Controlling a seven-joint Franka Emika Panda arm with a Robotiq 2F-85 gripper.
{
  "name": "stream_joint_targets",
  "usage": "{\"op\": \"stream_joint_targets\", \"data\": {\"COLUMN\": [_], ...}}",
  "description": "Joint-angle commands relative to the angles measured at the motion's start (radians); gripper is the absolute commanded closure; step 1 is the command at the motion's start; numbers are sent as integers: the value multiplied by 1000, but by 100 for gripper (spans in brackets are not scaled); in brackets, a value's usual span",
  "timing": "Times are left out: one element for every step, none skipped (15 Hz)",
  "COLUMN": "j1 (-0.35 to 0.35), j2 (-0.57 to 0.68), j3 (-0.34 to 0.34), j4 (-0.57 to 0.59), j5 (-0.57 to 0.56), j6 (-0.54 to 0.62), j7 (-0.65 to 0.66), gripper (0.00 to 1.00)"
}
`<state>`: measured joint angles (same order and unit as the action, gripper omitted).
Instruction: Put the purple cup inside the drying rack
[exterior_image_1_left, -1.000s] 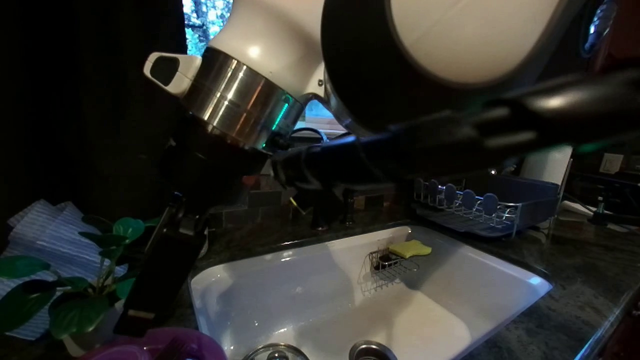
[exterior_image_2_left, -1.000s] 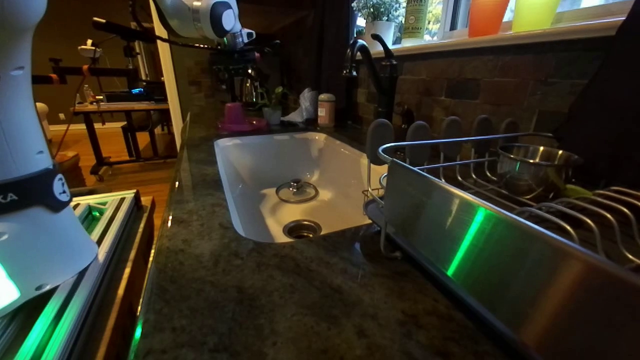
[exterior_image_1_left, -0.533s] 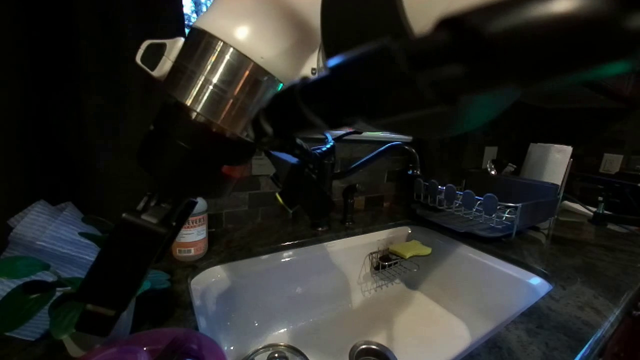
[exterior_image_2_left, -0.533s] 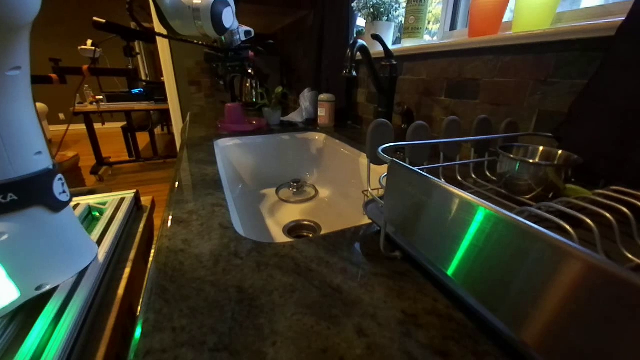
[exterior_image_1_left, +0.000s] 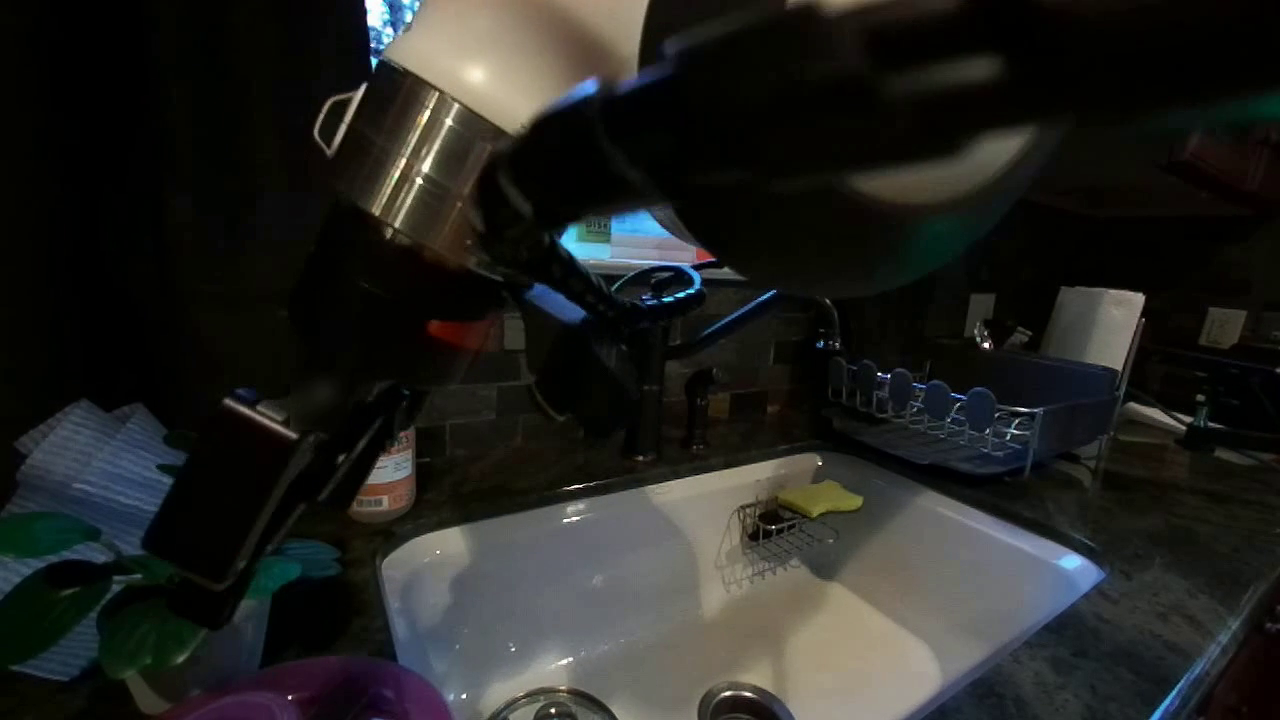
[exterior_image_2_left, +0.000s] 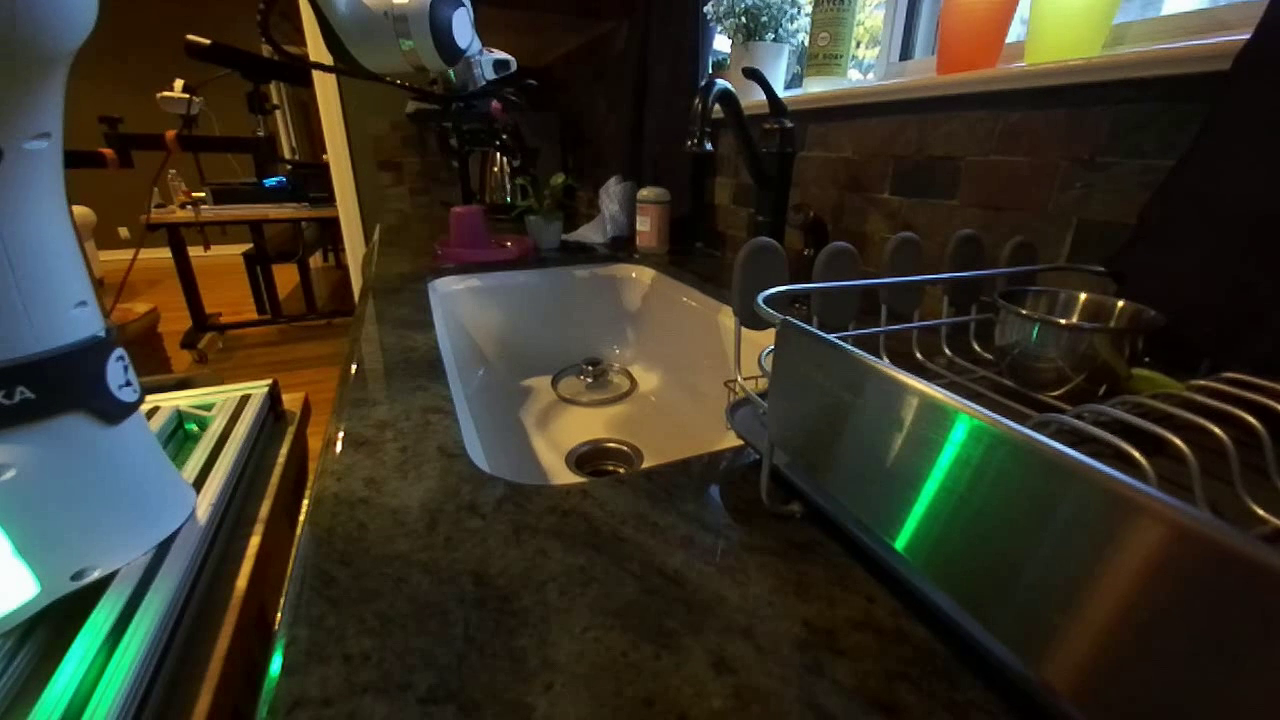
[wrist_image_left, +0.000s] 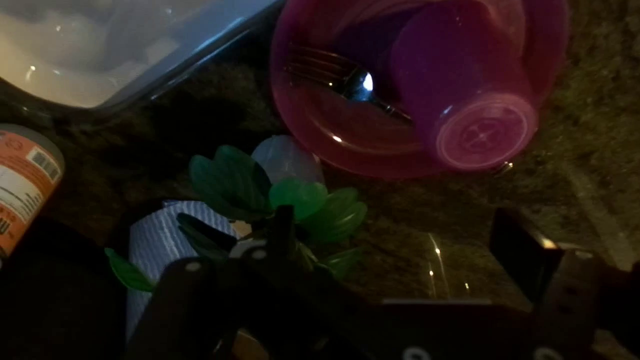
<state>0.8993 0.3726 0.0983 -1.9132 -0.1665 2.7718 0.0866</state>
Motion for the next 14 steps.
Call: {"op": "stream_joint_targets", "data": {"j1": [62, 65, 74, 86, 113, 122, 114, 84, 85, 83, 88, 89, 90, 88], "j2": [24, 33, 45, 53, 57, 58, 55, 38, 40, 40, 51, 62, 68, 73], "j3": [-22, -7, 2, 3, -25, -30, -13, 10, 12, 14, 6, 3, -2, -1], "j4": [49, 62, 79, 91, 100, 107, 99, 80, 82, 83, 94, 105, 112, 119], "j5": [-70, -67, -66, -71, -110, -124, -115, -96, -96, -96, -110, -111, -114, -110], "j6": [-88, -107, -135, -164, -208, -266, -288, -236, -245, -245, -249, -237, -234, -236], "j7": [231, 255, 278, 302, 361, 389, 384, 340, 343, 343, 354, 364, 376, 375], "gripper": [0, 0, 0, 0, 0, 0, 0, 0, 0, 0, 0, 0, 0, 0]}}
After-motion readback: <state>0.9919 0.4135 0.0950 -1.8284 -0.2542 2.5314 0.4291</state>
